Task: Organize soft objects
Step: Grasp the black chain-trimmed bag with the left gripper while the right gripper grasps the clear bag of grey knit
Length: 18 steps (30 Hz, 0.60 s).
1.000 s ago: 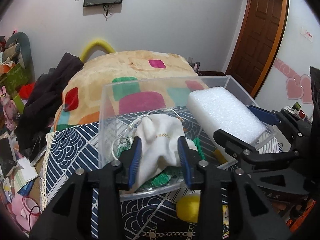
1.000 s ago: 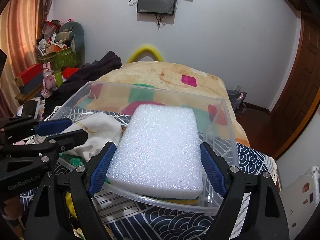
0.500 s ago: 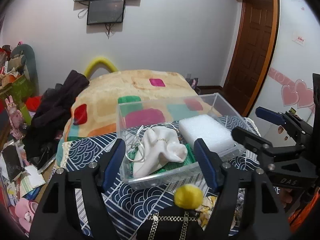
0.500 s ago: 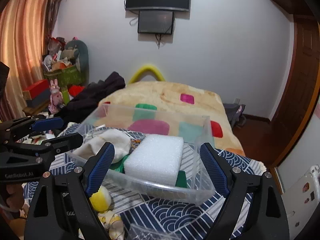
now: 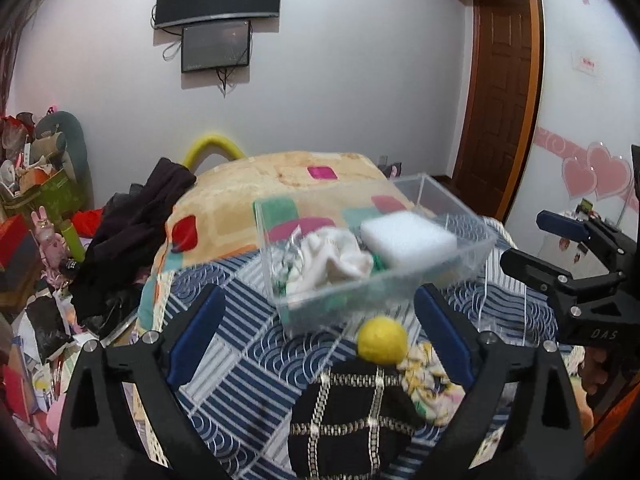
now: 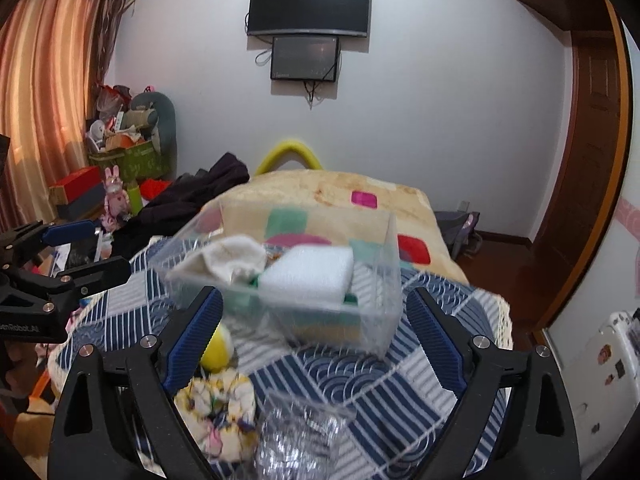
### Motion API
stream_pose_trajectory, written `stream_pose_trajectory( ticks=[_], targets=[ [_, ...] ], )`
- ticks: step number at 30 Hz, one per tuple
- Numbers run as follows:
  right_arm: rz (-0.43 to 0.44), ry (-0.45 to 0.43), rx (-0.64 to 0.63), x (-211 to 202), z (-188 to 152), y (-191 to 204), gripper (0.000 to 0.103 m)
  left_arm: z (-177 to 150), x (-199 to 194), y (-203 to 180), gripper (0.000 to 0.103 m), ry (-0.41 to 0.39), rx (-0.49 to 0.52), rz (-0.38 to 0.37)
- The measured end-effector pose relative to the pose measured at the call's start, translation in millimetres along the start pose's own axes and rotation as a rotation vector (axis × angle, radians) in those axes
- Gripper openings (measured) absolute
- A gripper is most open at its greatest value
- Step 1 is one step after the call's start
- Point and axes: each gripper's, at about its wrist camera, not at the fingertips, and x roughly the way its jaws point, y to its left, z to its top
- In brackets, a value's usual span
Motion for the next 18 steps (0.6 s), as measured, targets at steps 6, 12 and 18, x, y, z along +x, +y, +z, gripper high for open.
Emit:
stream_pose_trajectory(
  ticks=[6, 12, 18],
  targets=[
    [-0.010, 0.048, -0.007, -2, -23, 7, 0.092, -29, 7, 0, 0.096, 0.071, -0.013, 0.001],
    [0.000, 0.129, 0.006, 8, -50, 9, 0.092, -61, 27, 2, 0.096, 0.166, -0.045, 0.019],
    [-0.002, 0.186, 0.052, 15, -69, 1, 0.092, -78, 39, 2, 0.096, 0.204, -0.054, 0.026]
  ],
)
